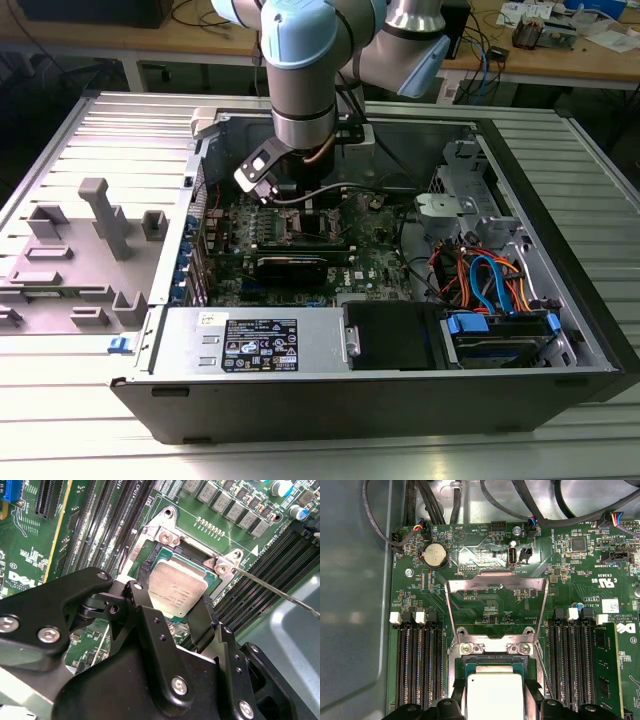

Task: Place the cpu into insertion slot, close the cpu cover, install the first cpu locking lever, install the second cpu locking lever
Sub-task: 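Place the cpu into insertion slot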

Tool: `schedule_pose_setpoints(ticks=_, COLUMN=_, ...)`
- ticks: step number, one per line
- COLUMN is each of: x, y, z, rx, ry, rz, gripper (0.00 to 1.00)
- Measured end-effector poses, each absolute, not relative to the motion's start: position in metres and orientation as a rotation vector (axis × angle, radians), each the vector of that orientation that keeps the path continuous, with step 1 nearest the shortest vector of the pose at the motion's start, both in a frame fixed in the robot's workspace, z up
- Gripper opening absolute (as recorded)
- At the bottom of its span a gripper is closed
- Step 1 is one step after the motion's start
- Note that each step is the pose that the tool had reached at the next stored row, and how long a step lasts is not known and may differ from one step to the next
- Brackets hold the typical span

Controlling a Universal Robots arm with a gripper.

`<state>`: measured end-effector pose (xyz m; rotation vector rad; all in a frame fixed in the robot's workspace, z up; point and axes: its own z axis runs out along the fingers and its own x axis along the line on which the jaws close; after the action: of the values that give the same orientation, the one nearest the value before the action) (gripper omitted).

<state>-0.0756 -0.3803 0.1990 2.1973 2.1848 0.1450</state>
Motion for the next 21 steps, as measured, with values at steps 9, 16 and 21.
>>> schedule_pose_setpoints(ticks=9, x=-0.0728, y=-0.3804, z=0.2002, rx=2.200, ry=2.182, rz=0.143, gripper=0.54)
schedule_pose_setpoints(ticks=16, x=-0.0728, y=-0.3806, z=0.1991, rx=2.199, ry=2.182, rz=0.143, gripper=0.54)
schedule_pose_setpoints(ticks=21, x=-0.0729, y=-0.3806, z=0.1978, rx=2.199, ry=2.182, rz=0.143, gripper=0.54)
